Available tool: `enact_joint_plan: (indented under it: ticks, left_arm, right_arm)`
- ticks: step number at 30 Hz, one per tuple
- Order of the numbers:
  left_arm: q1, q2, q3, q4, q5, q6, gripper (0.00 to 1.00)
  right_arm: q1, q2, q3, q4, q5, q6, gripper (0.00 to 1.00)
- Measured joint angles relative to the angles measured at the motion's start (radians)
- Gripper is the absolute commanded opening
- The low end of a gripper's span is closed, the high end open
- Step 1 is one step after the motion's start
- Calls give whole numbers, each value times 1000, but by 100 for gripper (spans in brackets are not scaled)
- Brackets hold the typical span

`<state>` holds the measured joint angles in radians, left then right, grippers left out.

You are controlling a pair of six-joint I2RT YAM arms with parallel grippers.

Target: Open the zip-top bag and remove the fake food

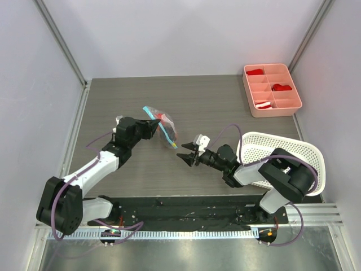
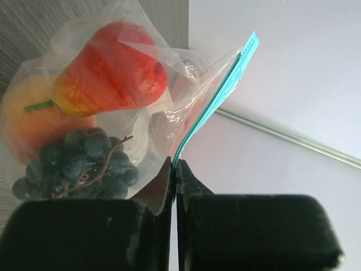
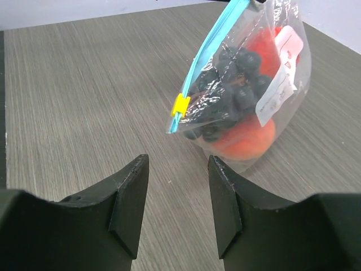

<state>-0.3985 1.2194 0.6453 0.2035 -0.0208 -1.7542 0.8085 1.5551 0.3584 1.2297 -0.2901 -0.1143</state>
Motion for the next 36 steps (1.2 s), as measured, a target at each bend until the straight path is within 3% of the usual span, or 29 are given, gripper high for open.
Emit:
enact_joint_plan:
  ticks: [15, 34, 36]
  left_arm:
    - [-19, -3, 0, 9, -13, -23, 0]
    - [-44, -2, -14, 25, -23, -29, 0]
    - [-48, 0, -14, 31, -24, -34, 0]
  right_arm:
    - [37, 99, 50, 42, 2, 48, 43]
    - [41, 128, 77, 49, 86, 73, 43]
    - [41, 132, 79, 49, 89, 77, 36]
